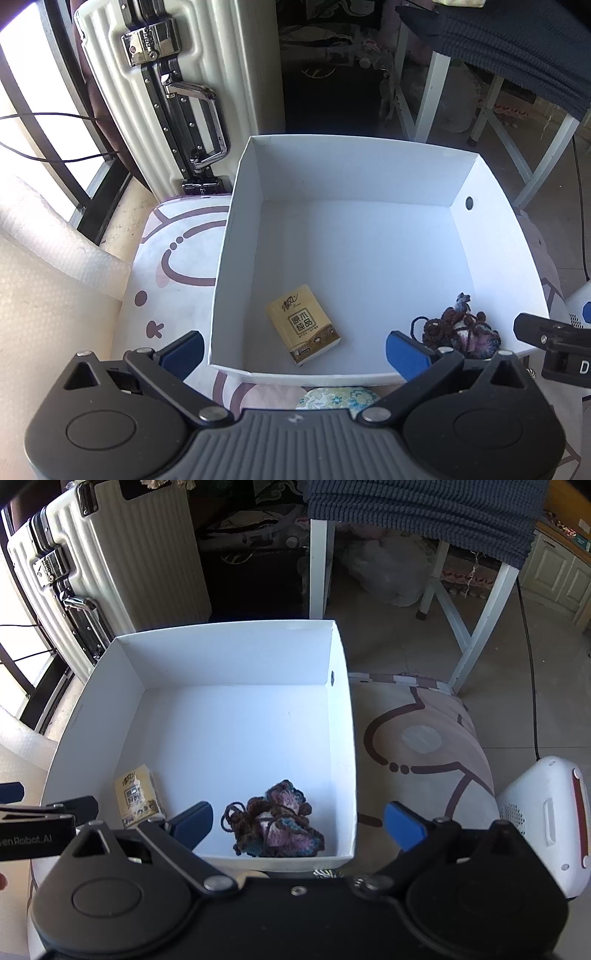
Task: Organize objects
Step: 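Withdraw both tools from the box back toward the remaining toys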
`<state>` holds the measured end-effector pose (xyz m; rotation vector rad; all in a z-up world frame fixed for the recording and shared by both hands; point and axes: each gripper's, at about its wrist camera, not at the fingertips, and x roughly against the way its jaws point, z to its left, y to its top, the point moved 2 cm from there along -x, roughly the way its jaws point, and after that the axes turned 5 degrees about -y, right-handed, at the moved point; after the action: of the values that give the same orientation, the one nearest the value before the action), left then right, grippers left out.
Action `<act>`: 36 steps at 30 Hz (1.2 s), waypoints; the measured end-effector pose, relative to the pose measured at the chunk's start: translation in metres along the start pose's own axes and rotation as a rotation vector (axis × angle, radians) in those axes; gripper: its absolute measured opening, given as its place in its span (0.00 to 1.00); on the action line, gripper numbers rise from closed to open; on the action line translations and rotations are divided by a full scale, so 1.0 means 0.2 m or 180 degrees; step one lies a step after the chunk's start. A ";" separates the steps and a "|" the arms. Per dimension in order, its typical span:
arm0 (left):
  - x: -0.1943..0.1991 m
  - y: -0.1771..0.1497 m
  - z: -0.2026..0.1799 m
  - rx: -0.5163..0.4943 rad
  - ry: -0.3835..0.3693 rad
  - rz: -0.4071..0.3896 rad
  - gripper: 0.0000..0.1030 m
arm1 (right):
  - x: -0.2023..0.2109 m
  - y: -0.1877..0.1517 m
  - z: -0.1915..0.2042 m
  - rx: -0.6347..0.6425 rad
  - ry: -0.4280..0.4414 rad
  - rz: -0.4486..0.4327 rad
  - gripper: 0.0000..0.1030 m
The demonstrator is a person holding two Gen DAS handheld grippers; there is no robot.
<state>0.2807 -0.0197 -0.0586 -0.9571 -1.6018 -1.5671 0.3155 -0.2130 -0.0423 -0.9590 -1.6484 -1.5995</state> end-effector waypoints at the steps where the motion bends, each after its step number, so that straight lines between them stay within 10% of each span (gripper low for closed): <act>1: 0.01 -0.01 0.00 -0.0003 -0.0003 -0.0004 1.00 | 0.01 -0.01 0.00 -0.0001 -0.0002 -0.0006 0.98; 36: 0.65 -0.41 0.09 -0.0123 -0.0131 -0.0534 1.00 | 0.71 -0.32 -0.12 -0.0001 0.0233 -0.0562 0.98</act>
<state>0.1462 0.0031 0.0130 -0.9000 -1.7241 -1.7068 0.1853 -0.2277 0.0454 -0.7633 -1.7219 -1.7290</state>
